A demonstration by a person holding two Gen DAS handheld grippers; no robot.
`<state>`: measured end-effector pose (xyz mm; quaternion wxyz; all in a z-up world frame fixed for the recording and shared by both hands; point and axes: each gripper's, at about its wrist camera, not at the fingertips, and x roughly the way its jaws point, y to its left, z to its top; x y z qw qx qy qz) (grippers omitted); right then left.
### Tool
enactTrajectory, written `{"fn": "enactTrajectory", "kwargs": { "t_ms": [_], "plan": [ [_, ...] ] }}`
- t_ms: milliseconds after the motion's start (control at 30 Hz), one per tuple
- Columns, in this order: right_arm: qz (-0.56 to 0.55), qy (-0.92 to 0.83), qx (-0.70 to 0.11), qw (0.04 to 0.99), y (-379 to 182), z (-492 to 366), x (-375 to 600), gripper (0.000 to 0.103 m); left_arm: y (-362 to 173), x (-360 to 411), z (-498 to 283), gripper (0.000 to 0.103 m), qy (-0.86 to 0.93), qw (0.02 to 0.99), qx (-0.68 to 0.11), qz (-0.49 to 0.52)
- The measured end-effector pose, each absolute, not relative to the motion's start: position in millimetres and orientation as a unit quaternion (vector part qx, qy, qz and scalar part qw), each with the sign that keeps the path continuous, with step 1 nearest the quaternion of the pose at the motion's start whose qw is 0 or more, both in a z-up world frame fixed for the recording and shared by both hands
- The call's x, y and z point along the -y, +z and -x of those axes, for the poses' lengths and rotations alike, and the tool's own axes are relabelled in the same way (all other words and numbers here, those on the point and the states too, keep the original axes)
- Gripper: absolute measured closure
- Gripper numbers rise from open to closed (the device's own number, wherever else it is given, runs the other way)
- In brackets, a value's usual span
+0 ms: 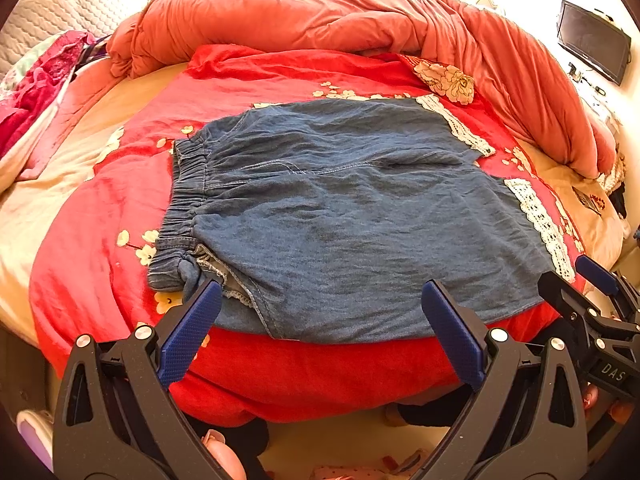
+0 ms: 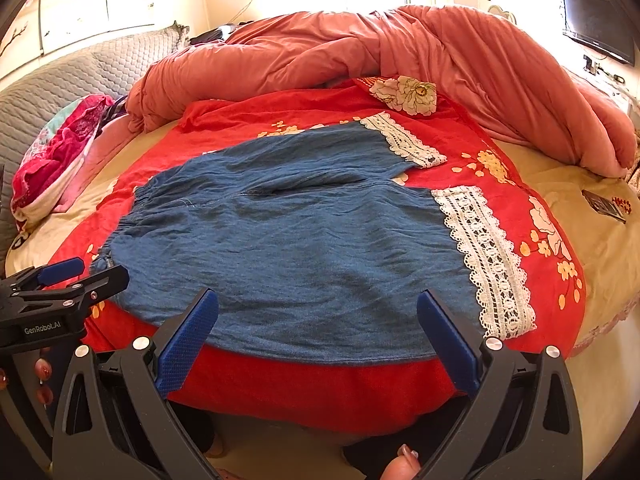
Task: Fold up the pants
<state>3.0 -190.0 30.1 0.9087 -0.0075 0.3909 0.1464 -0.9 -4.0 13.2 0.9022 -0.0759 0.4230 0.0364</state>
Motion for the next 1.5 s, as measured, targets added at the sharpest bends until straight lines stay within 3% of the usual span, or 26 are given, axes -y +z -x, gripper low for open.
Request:
{"fn": "enactTrajectory", "kwargs": {
  "t_ms": [567, 1133, 1500],
  "plan": [
    [0.018, 0.174, -0.393, 0.903, 31.1, -27.0, 162.0, 0.004, 12.4, -24.3, -9.7, 0.009, 0.051, 0.901, -0.422, 0.089],
    [0.064, 0.241, -0.407, 0.879, 27.1, -107.3, 110.4, 0.004, 9.6, -116.0, -55.1, 0.009, 0.118, 0.891, -0.42, 0.123],
    [0.136, 0.267, -0.37, 0.879, 37.5, -169.4, 72.0, 0.004, -3.7, -163.6, -105.7, 0.009, 0.125, 0.882, -0.433, 0.136]
  ]
}}
